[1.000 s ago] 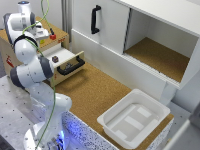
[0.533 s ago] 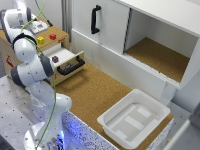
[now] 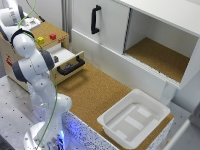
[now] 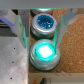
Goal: Switch off the green light
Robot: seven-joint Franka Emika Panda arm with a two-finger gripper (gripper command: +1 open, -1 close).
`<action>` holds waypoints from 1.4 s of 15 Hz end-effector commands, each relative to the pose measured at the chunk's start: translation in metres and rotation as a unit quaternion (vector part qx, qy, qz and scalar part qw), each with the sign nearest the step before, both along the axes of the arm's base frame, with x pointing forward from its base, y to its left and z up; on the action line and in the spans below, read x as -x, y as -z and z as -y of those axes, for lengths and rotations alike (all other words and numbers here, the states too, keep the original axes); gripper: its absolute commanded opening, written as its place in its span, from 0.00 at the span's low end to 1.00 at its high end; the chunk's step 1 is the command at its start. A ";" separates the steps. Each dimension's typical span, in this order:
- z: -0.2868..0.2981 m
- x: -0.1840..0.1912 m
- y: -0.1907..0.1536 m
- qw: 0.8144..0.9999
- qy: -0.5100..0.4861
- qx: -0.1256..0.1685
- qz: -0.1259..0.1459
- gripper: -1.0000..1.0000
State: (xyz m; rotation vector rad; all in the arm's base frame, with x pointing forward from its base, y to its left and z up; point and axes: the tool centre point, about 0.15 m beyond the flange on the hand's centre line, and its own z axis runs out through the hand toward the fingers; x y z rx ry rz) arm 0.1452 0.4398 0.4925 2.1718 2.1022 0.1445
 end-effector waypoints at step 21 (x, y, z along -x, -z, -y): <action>0.009 -0.017 -0.045 0.998 0.031 0.037 0.038 1.00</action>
